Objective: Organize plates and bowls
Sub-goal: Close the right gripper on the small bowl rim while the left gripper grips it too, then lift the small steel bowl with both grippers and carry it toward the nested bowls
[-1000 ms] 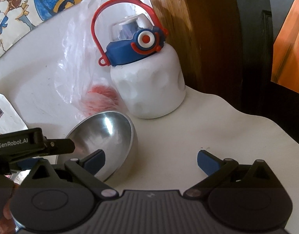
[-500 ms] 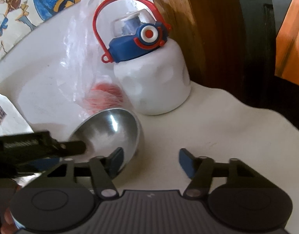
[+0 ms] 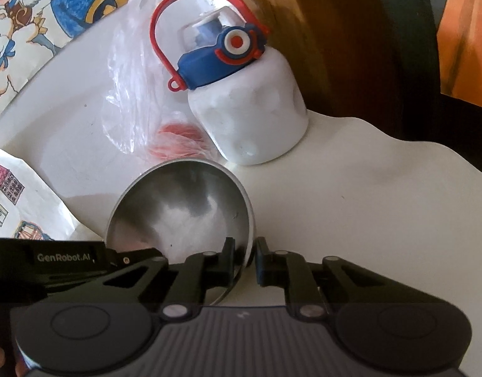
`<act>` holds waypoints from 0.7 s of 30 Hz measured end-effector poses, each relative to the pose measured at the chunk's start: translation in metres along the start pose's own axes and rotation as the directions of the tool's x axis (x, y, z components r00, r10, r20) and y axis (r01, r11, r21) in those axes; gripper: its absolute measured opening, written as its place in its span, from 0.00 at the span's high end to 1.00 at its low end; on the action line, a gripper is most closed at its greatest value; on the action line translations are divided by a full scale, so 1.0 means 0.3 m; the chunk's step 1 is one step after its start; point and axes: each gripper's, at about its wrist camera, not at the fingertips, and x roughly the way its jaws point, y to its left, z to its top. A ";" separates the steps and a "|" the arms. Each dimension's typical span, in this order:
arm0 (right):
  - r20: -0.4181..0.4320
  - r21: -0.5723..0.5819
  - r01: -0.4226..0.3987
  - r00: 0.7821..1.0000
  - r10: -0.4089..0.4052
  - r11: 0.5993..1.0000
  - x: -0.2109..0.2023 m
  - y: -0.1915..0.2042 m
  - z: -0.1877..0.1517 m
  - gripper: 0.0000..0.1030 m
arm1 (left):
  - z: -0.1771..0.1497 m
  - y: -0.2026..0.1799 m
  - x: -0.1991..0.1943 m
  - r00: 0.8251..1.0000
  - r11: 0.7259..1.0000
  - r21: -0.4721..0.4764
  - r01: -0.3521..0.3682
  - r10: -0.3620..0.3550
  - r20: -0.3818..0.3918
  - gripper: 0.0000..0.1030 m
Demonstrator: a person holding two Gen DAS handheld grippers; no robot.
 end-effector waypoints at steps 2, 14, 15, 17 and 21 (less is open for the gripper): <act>-0.002 0.009 -0.006 1.000 0.006 1.000 -0.011 -0.009 -0.003 0.87 | -0.011 -0.005 -0.003 1.000 1.000 -0.009 0.000 0.000 -0.009 0.86; 0.016 0.022 -0.007 1.000 0.006 1.000 -0.104 -0.038 -0.042 0.87 | -0.096 -0.073 -0.077 0.999 0.996 0.080 -0.049 0.048 0.018 0.84; 0.020 0.024 -0.008 1.000 0.007 1.000 -0.117 -0.041 -0.046 0.87 | -0.104 -0.080 -0.086 0.999 0.995 0.092 -0.049 0.047 0.021 0.84; 0.027 0.024 -0.004 1.000 0.004 1.000 -0.138 -0.042 -0.055 0.87 | -0.120 -0.095 -0.105 0.998 0.992 0.116 -0.049 0.045 0.031 0.83; 0.036 0.020 0.009 0.999 -0.010 1.000 -0.184 -0.047 -0.080 0.88 | -0.157 -0.124 -0.128 0.998 0.986 0.158 -0.060 0.054 0.042 0.81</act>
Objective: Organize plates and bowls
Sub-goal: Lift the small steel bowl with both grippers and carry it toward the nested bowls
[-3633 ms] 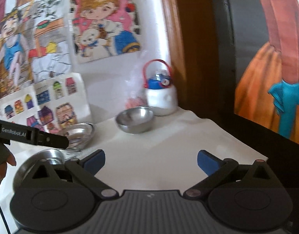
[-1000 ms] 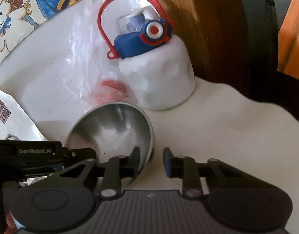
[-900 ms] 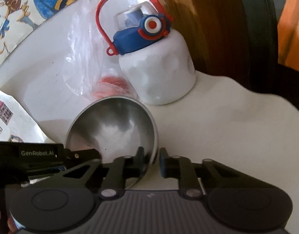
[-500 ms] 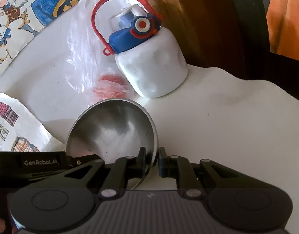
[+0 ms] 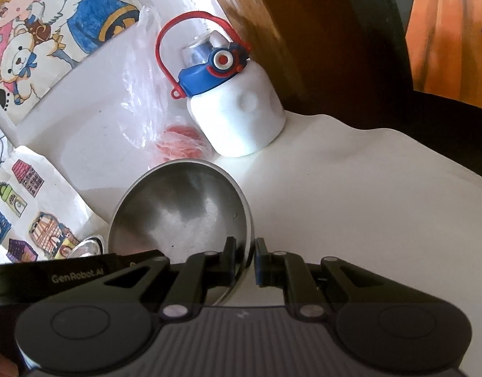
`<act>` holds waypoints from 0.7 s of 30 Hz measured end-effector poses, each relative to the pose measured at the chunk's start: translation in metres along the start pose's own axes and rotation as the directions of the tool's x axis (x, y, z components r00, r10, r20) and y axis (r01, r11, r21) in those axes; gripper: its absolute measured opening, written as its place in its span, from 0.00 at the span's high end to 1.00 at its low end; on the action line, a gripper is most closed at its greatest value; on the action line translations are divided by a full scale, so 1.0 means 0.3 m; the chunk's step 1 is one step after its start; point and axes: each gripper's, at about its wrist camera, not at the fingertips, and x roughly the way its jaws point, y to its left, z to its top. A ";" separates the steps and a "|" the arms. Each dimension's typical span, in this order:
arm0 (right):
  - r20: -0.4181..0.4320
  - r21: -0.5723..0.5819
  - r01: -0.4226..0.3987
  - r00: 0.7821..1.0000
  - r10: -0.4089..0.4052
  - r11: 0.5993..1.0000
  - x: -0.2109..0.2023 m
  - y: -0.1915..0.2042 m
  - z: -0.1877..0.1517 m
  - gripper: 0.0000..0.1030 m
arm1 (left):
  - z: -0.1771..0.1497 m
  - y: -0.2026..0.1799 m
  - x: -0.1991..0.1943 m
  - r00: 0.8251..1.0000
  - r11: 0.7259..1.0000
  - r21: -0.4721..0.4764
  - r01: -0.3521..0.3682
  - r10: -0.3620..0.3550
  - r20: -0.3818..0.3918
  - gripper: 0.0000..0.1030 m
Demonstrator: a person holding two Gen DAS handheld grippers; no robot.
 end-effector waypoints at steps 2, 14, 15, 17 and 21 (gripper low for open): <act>0.005 -0.004 0.009 1.000 -0.009 1.000 -0.024 -0.004 -0.014 0.88 | -0.022 -0.018 -0.013 1.000 1.000 0.027 -0.005 0.005 0.005 0.80; 0.006 -0.019 0.042 0.999 -0.042 0.999 -0.184 -0.013 -0.113 0.88 | -0.157 -0.134 -0.131 0.998 0.974 0.215 -0.065 0.059 0.036 0.80; 0.005 -0.021 0.045 0.999 -0.045 0.999 -0.195 -0.013 -0.121 0.88 | -0.164 -0.138 -0.136 0.998 0.973 0.221 -0.065 0.059 0.035 0.80; 0.002 -0.025 0.051 0.999 -0.051 0.998 -0.217 -0.014 -0.136 0.88 | -0.180 -0.146 -0.149 0.998 0.971 0.229 -0.064 0.059 0.030 0.80; 0.003 -0.032 0.059 0.998 -0.059 0.998 -0.260 -0.018 -0.161 0.88 | -0.211 -0.161 -0.170 0.998 0.969 0.239 -0.060 0.057 0.020 0.80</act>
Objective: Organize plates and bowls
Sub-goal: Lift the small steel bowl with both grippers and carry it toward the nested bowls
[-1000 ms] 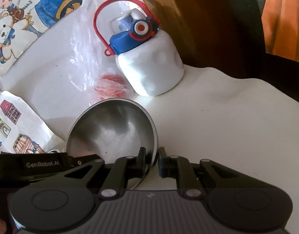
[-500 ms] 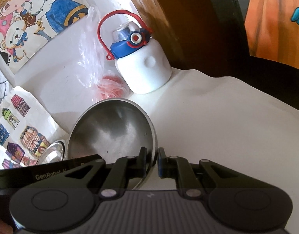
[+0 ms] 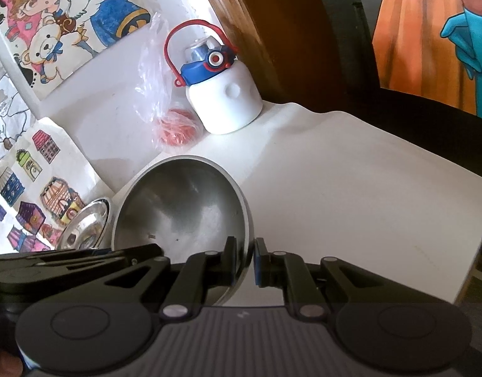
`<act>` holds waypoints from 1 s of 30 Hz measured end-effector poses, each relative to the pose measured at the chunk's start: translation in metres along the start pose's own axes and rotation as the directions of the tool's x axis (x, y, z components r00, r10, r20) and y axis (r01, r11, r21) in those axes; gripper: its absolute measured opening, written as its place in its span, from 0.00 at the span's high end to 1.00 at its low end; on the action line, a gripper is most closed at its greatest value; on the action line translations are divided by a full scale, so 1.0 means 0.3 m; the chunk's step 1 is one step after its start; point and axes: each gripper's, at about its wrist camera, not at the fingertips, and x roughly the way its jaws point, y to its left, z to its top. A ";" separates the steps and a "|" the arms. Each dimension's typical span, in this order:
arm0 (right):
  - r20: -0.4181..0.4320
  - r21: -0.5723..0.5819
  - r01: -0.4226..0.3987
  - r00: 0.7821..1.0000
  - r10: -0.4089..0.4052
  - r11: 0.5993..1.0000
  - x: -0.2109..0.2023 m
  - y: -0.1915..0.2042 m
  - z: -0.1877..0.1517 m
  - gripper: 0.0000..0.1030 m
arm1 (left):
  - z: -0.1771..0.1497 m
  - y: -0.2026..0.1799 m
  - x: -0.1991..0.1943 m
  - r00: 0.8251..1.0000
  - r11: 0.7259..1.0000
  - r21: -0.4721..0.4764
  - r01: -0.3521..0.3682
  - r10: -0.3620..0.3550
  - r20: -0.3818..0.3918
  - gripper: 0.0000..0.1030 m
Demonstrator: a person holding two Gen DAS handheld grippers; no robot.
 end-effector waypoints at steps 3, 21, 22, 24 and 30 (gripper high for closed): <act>0.005 -0.008 0.004 1.000 -0.004 1.000 -0.034 0.001 -0.016 0.88 | -0.019 -0.016 -0.016 1.000 1.000 0.018 -0.006 0.006 -0.004 0.80; 0.028 -0.021 0.016 0.999 -0.016 1.000 -0.206 -0.009 -0.114 0.88 | -0.123 -0.044 -0.169 0.999 0.999 0.002 0.040 -0.040 0.008 0.84; 0.030 -0.021 0.017 0.999 -0.016 1.000 -0.215 -0.011 -0.120 0.89 | -0.129 -0.044 -0.176 0.999 0.999 -0.003 0.047 -0.047 0.009 0.84; 0.027 -0.018 0.016 1.000 -0.016 1.000 -0.229 -0.013 -0.130 0.89 | -0.146 -0.044 -0.191 0.998 0.998 -0.013 0.059 -0.059 0.012 0.84; 0.035 -0.023 -0.006 0.999 0.007 1.000 -0.294 0.008 -0.155 0.89 | -0.191 -0.035 -0.252 0.995 0.995 -0.039 0.090 -0.089 0.035 0.84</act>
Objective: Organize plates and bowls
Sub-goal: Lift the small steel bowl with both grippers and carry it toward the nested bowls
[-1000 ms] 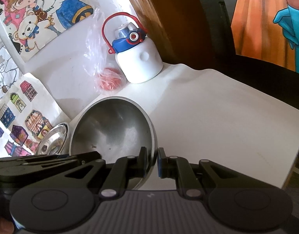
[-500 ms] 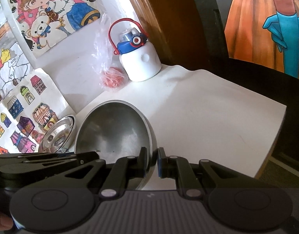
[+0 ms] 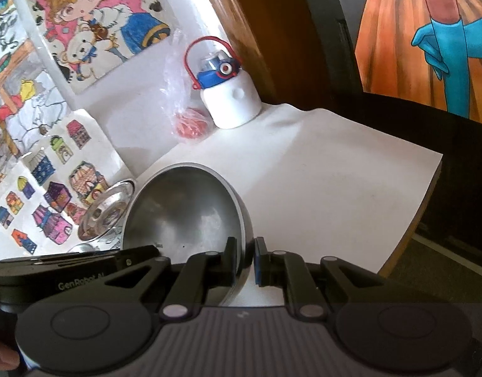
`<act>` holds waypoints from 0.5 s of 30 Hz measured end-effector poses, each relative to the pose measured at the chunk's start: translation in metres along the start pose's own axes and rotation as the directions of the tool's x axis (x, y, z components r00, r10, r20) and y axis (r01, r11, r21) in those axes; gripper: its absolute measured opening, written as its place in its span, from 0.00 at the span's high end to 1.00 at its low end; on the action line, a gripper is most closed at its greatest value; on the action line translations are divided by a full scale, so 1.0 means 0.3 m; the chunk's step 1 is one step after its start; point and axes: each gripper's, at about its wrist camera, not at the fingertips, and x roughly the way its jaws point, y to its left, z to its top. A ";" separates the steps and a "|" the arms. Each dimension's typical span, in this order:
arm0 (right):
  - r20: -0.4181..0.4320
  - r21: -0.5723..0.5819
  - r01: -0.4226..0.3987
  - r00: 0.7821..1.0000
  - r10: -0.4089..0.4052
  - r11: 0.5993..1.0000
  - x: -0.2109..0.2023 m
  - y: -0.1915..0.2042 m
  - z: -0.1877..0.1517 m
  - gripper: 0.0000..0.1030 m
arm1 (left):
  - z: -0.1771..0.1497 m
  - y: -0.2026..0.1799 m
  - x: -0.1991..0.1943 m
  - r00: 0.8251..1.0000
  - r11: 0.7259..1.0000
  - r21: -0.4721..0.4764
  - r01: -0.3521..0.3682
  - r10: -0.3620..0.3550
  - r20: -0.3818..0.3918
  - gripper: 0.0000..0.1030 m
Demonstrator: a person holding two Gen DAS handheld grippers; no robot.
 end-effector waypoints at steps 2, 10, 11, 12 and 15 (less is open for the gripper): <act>0.008 -0.011 -0.007 1.000 0.007 1.000 -0.022 0.018 -0.006 0.89 | -0.012 0.008 -0.034 1.000 1.000 -0.011 0.011 -0.011 0.018 0.84; 0.014 -0.054 -0.053 0.998 0.054 0.997 -0.088 0.126 -0.030 0.88 | -0.051 0.062 -0.174 0.997 1.000 -0.025 0.002 0.000 0.072 0.84; 0.015 -0.062 -0.059 0.998 0.060 0.996 -0.096 0.144 -0.031 0.88 | -0.056 0.073 -0.191 0.997 1.000 -0.028 -0.001 0.003 0.076 0.84; 0.016 -0.071 -0.067 0.998 0.068 0.995 -0.105 0.164 -0.032 0.88 | -0.061 0.087 -0.209 0.997 1.000 -0.029 -0.001 0.004 0.080 0.84; 0.024 -0.100 -0.084 0.996 0.087 0.991 -0.126 0.234 -0.032 0.88 | -0.072 0.139 -0.262 0.996 0.999 -0.047 0.002 0.003 0.095 0.84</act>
